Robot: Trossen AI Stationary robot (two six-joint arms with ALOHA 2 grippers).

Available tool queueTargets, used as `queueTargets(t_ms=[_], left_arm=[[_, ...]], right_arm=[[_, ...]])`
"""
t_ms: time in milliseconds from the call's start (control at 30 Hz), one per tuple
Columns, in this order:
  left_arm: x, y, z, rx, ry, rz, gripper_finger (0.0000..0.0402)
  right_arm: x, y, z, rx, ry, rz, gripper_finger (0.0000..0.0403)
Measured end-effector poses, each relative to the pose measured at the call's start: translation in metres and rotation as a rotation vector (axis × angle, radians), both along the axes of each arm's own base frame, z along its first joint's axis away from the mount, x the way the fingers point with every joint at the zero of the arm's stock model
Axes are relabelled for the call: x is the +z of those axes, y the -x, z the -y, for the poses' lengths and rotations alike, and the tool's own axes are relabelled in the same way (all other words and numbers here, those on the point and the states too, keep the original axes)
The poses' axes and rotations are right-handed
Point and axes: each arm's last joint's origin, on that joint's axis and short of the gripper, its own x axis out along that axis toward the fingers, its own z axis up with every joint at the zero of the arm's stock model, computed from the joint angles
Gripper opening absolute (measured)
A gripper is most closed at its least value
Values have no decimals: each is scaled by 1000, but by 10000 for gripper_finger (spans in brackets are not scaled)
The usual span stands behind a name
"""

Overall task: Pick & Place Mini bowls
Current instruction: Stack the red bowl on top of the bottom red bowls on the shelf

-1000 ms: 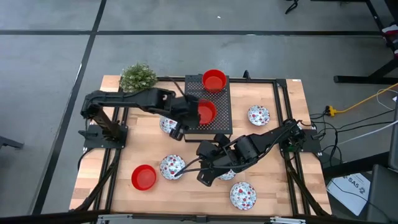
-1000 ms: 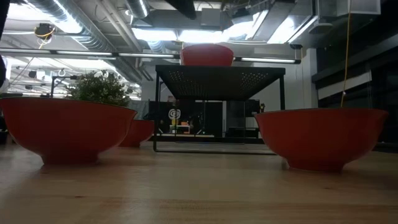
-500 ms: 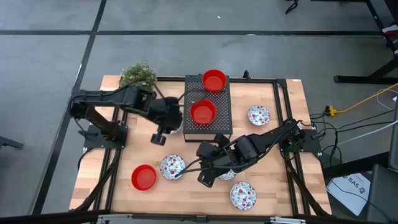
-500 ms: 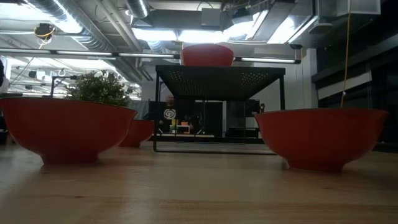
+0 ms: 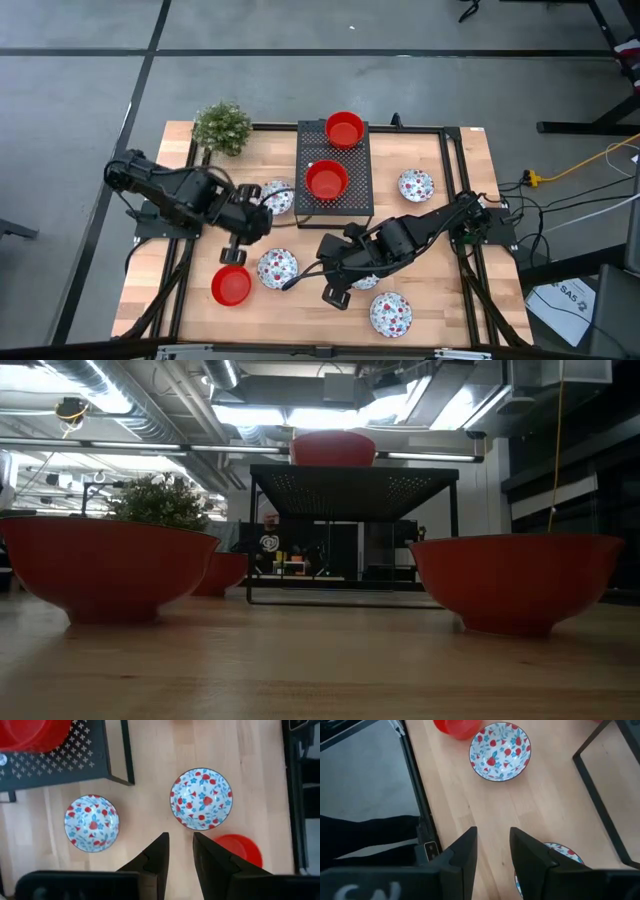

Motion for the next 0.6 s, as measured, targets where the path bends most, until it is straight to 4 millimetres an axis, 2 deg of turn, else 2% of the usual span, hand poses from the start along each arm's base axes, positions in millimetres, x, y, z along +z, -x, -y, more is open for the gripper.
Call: queueTargets(t_ms=[167, 267, 600], left_arm=[[-1, 9, 21, 95, 39, 8, 76], [-8, 12, 38, 128, 37, -6, 73], [-80, 29, 88, 214, 54, -127, 69]], right_arm=[[0, 0, 0, 0, 0, 0, 116], [0, 0, 0, 0, 0, 0, 116], [0, 0, 0, 0, 0, 0, 116]])
